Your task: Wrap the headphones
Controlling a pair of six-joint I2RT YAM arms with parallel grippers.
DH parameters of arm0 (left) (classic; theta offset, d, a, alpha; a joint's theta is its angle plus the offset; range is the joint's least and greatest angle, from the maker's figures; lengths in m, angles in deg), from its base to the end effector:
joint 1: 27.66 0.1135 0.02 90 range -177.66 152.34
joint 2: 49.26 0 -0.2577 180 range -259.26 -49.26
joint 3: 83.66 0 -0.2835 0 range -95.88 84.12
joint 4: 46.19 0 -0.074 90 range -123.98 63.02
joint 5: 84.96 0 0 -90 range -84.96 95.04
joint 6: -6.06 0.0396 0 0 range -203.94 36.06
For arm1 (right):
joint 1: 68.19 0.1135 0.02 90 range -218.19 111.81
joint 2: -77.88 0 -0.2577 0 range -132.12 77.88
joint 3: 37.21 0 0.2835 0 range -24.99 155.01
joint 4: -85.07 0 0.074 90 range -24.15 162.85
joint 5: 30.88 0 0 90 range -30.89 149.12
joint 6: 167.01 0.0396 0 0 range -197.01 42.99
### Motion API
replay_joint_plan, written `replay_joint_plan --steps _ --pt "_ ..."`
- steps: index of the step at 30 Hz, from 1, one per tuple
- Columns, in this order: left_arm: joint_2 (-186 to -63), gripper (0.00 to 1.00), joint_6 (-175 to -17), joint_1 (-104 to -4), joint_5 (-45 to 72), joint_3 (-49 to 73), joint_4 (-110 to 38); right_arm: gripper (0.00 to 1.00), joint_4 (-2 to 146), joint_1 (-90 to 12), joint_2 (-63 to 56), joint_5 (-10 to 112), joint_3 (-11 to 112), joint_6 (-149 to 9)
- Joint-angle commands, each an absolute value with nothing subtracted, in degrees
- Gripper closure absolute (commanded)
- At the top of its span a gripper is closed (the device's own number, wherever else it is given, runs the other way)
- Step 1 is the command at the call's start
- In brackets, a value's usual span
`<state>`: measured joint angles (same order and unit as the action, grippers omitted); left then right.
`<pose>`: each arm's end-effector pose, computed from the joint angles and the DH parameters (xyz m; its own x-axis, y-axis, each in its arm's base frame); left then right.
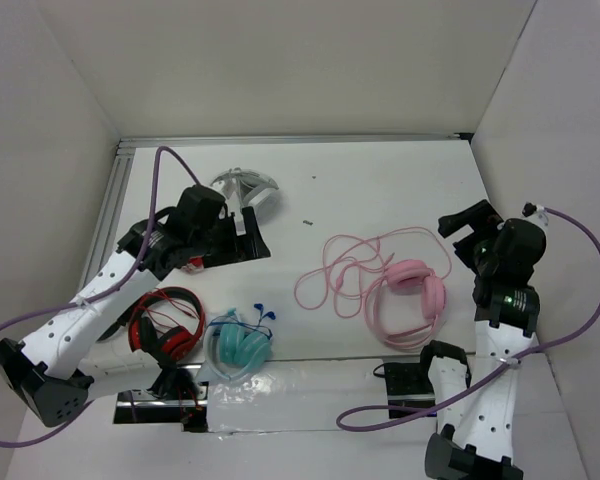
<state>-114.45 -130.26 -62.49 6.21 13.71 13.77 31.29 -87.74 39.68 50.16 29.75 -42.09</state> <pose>0.2179 -0.1526 0.3556 -0.8050 -0.3207 -0.4990 0.0017 0.8400 -0.5426 0.1609 -0.0506 0.3614 -0.2137 0.6759 -0.7053 0.3901 0.7210 0.5727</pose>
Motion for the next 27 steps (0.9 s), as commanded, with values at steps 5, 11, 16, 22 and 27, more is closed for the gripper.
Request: replay_joint_plan --steps 5,11,16,22,27 --pt "-114.7 0.01 -127.9 -63.7 6.4 11.1 10.9 0.0 34.2 -88.1 39.5 43.6 25.8 -43.9" --pt "-115.6 0.01 -127.5 -65.2 7.1 12.1 10.1 0.0 31.6 -75.0 38.3 52.3 20.3 -42.7" --pt "-116.8 0.01 -127.7 -67.7 5.3 12.1 10.5 0.0 27.0 -54.4 38.2 62.5 17.1 -34.2" --pt "-116.1 0.01 -128.3 -70.1 6.4 14.9 8.9 0.05 25.8 -44.4 36.7 68.4 13.0 -25.8" --pt "-116.2 0.01 -129.5 -71.7 7.0 16.5 9.0 0.07 31.5 -41.7 34.0 68.0 8.9 -21.2"
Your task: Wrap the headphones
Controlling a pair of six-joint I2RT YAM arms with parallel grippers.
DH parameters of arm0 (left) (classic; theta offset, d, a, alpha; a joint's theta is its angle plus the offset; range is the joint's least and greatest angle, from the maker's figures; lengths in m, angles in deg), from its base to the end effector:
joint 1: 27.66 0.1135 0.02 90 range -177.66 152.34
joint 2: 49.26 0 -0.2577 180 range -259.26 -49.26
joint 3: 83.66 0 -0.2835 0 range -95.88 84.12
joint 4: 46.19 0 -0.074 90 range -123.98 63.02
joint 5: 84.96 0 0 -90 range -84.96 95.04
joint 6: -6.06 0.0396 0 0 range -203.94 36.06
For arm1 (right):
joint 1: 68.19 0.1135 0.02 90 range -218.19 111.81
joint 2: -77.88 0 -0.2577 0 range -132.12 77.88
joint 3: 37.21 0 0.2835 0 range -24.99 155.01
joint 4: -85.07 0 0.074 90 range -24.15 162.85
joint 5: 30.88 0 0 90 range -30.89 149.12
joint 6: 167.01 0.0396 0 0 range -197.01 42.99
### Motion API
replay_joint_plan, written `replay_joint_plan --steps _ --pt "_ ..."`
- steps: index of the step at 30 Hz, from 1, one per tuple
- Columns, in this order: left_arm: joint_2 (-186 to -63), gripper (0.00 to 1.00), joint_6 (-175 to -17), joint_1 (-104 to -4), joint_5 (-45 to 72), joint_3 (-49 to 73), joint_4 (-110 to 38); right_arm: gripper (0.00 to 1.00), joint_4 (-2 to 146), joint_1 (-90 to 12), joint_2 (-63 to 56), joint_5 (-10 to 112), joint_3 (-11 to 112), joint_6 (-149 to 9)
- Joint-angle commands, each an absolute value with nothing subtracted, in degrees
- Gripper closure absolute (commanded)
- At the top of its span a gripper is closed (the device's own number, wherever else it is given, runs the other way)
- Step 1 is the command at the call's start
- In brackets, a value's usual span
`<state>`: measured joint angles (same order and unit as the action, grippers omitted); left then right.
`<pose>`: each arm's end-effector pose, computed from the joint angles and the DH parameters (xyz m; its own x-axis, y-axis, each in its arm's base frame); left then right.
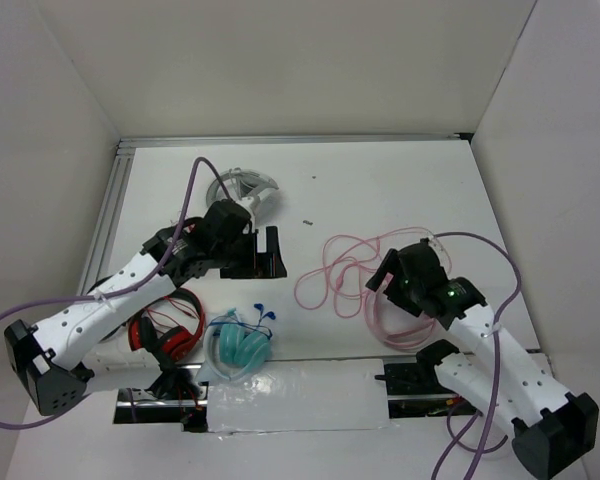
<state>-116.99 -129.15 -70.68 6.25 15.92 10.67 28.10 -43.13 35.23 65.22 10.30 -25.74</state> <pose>0.2044 -0.1919 0.3351 -0.8508 -0.1765 -0.4949 0.1268 0.8451 -0.5194 0.1672 0.0735 0.2226 -0.7297 0.5151 -0.4497 0.3312 0.8416 0.4266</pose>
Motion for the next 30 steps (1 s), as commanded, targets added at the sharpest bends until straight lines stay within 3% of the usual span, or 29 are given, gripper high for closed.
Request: replay_joint_plan --steps 1,10,16,18,19,22,26,30 --pt "-116.4 0.01 -129.8 -72.0 6.7 16.4 9.5 0.08 32.2 -40.9 32.3 69.5 8.8 -20.1" --pt "-118.3 0.01 -132.4 -74.7 5.3 15.2 12.2 0.12 36.0 -38.2 15.6 80.8 13.8 -15.5" --pt "-116.4 0.01 -132.9 -76.2 5.7 16.9 10.0 0.26 37.6 -38.2 5.8 82.4 17.5 -10.9" --pt "-116.4 0.01 -133.6 -76.7 5.4 17.1 10.1 0.44 39.1 -38.3 3.8 82.6 18.9 -10.2" --pt "-116.5 0.01 -134.0 -77.0 5.3 17.1 10.3 0.7 38.7 -38.4 3.4 83.5 20.3 -9.9" --pt "-117.2 0.01 -134.0 -77.8 5.3 16.9 10.5 0.74 37.7 -38.8 2.3 86.0 22.3 -9.2" --pt "-118.5 0.01 -133.8 -78.9 5.3 15.4 10.5 1.0 36.4 -41.2 3.3 87.9 24.3 -9.7" --pt "-121.3 0.01 -133.8 -79.6 5.2 13.2 9.5 1.0 36.4 -43.5 7.3 87.8 25.6 -10.0"
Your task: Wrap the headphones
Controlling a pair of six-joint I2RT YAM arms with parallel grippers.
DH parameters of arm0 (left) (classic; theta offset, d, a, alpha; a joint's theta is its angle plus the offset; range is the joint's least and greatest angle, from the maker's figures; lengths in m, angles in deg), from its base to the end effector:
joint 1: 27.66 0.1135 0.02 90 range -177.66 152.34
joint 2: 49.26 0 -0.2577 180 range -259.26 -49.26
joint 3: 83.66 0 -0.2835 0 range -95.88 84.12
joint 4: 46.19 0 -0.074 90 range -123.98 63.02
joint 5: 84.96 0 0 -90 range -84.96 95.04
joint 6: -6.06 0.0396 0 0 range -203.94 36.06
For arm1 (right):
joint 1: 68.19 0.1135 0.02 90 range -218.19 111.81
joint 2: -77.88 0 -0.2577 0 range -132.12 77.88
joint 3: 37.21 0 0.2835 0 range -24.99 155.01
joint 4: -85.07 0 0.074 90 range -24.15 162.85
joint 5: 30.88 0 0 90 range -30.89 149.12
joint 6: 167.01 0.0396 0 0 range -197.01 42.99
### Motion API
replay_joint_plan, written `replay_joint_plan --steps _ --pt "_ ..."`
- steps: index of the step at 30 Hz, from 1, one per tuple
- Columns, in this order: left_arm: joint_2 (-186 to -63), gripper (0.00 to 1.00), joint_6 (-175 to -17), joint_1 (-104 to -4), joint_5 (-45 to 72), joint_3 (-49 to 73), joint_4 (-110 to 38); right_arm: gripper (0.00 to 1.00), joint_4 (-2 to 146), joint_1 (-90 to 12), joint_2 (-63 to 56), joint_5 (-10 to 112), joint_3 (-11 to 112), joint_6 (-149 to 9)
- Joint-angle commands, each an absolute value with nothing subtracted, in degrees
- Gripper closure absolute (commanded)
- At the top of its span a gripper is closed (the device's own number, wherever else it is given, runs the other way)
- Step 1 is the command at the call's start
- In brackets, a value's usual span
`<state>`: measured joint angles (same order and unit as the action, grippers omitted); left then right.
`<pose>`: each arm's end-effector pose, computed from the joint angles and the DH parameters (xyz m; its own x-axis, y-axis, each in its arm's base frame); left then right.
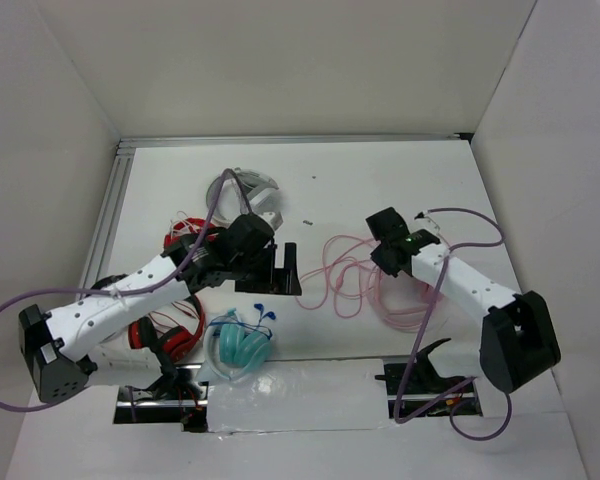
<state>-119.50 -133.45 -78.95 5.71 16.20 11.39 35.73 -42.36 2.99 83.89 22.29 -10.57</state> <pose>0.1801 -0.2255 0.3208 -0.8974 -0.0963 -0.4306 0.1582 0.8408 -0.5176 0.2530 0.1041 0.1876 -0.5404 0.6631 -0.5179 0.6523 0.7190 0.2399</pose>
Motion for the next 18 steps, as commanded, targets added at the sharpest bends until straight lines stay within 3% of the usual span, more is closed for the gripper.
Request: replay_joint_plan --steps 1,6,12,18 --pt "-122.0 0.01 -135.1 -79.8 5.3 12.4 8.1 1.0 35.9 -43.5 9.0 87.7 26.5 -9.9" --pt "-129.2 0.01 -134.2 -83.0 5.3 8.9 -1.8 1.0 29.8 -43.3 9.9 87.5 36.3 -9.5" --pt "-141.6 0.01 -136.8 -87.2 -4.7 -5.3 -0.1 1.0 24.2 -43.2 8.0 90.7 47.9 -7.7" --pt "-147.2 0.01 -136.8 -87.7 -12.8 -11.2 -2.2 1.0 17.0 -43.8 0.2 91.5 60.0 -7.2"
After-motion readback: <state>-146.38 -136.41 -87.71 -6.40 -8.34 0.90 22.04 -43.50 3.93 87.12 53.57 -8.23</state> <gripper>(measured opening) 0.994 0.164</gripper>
